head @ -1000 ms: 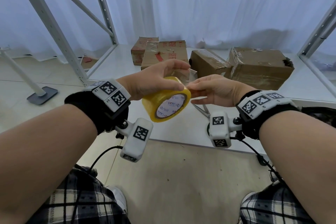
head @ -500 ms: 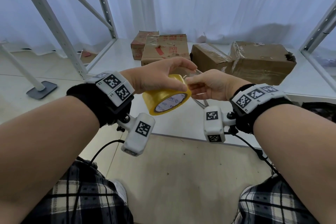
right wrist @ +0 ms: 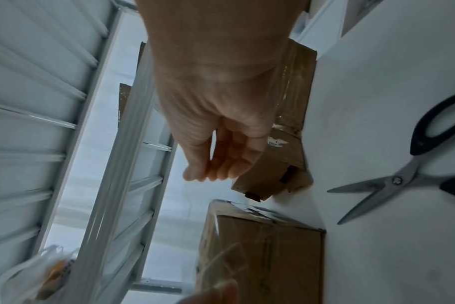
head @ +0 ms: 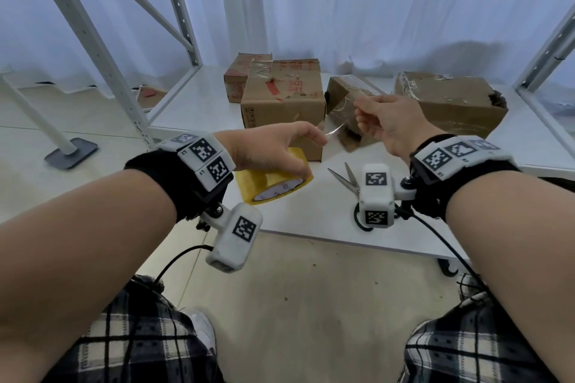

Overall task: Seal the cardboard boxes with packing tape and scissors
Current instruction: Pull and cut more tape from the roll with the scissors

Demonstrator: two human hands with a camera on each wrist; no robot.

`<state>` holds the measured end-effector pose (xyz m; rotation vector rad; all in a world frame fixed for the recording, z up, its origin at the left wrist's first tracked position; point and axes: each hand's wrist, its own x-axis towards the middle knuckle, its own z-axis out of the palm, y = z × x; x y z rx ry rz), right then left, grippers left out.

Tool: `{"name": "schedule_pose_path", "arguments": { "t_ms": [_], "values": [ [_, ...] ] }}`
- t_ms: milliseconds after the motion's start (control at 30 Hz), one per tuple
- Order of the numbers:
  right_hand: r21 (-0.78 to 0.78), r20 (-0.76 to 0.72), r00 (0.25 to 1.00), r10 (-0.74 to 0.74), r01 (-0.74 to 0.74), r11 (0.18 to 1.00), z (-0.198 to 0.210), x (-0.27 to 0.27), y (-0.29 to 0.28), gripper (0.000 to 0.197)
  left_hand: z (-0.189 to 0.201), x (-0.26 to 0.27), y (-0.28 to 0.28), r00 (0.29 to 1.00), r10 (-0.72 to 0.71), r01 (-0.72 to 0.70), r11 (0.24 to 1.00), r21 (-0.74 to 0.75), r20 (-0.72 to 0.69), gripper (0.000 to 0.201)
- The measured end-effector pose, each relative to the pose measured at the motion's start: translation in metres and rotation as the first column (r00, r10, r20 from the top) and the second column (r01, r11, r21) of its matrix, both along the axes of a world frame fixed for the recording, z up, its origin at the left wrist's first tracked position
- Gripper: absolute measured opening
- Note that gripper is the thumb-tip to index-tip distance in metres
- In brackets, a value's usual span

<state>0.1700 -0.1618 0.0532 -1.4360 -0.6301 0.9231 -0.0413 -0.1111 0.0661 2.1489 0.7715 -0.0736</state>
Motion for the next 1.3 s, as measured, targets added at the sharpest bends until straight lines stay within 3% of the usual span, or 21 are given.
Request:
{"name": "schedule_pose_path", "arguments": {
  "t_ms": [67,133,233,333,433,533,633,700,767,800,867,967,1033,1100,1167,1233,1300],
  "values": [
    [0.088,0.028,1.0,-0.01,0.007,0.996,0.0,-0.005,0.0,0.013,-0.007,0.002,0.004,0.998,0.059,-0.059,0.997,-0.04,0.011,0.05],
    [0.151,0.161,0.987,0.008,-0.033,0.988,0.0,-0.011,0.002,0.015,-0.013,0.005,0.007,0.994,0.102,-0.101,0.993,-0.064,0.025,0.047],
    [0.18,0.508,0.861,0.026,-0.136,0.974,0.0,-0.019,0.005,0.011,-0.026,0.012,0.012,0.989,0.146,-0.147,0.989,0.026,0.024,0.049],
    [0.196,0.672,0.741,-0.002,-0.176,0.965,-0.004,-0.026,0.009,0.005,-0.042,0.02,0.011,0.985,0.165,-0.172,0.973,0.153,0.057,0.047],
    [0.227,0.694,0.718,-0.051,-0.151,0.962,-0.008,-0.029,0.013,0.002,-0.059,0.023,0.011,0.957,0.22,-0.243,0.964,0.109,0.189,0.041],
    [0.224,0.679,0.731,-0.066,-0.121,0.967,-0.016,-0.028,0.011,0.001,-0.082,0.022,0.01,0.852,0.371,-0.333,0.929,-0.163,0.369,0.037],
    [0.226,0.655,0.753,-0.066,-0.111,0.968,-0.023,-0.029,0.009,0.006,-0.105,0.023,0.005,0.744,0.518,-0.401,0.852,-0.338,0.423,0.041],
    [0.253,0.585,0.806,-0.089,-0.077,0.964,-0.022,-0.029,0.01,0.017,-0.111,0.024,0.005,0.666,0.604,-0.487,0.797,-0.357,0.439,0.047],
    [0.242,0.542,0.838,-0.056,-0.092,0.966,-0.019,-0.026,0.01,0.021,-0.111,0.028,0.004,0.619,0.609,-0.558,0.786,-0.268,0.496,0.049],
    [0.222,0.532,0.846,-0.022,-0.115,0.968,-0.018,-0.024,0.009,0.02,-0.11,0.03,0.002,0.634,0.56,-0.572,0.804,-0.165,0.533,0.047],
    [0.186,0.525,0.851,0.034,-0.153,0.971,-0.018,-0.021,0.008,0.017,-0.109,0.034,-0.003,0.753,0.408,-0.532,0.839,0.113,0.517,0.042],
    [0.167,0.515,0.853,0.082,-0.193,0.967,-0.018,-0.02,0.008,0.02,-0.117,0.034,-0.01,0.953,0.224,-0.296,0.823,0.485,0.203,0.036],
    [0.165,0.512,0.854,0.093,-0.204,0.965,-0.016,-0.019,0.009,0.021,-0.126,0.032,-0.01,0.986,0.165,-0.152,0.831,0.535,0.023,0.032],
    [0.168,0.523,0.846,0.102,-0.219,0.961,-0.013,-0.019,0.008,0.021,-0.128,0.029,-0.007,0.984,0.173,-0.131,0.878,0.46,-0.051,0.028],
    [0.173,0.535,0.839,0.101,-0.225,0.959,-0.011,-0.018,0.008,0.021,-0.12,0.029,-0.001,0.977,0.214,-0.198,0.905,0.376,-0.002,0.024],
    [0.184,0.536,0.84,0.086,-0.216,0.959,-0.008,-0.018,0.009,0.021,-0.102,0.031,0.004,0.914,0.34,-0.385,0.899,0.208,0.221,0.026],
    [0.209,0.531,0.845,0.067,-0.207,0.956,-0.002,-0.02,0.013,0.022,-0.077,0.035,0.008,0.76,0.483,-0.516,0.855,-0.048,0.434,0.038]
  ]
}}
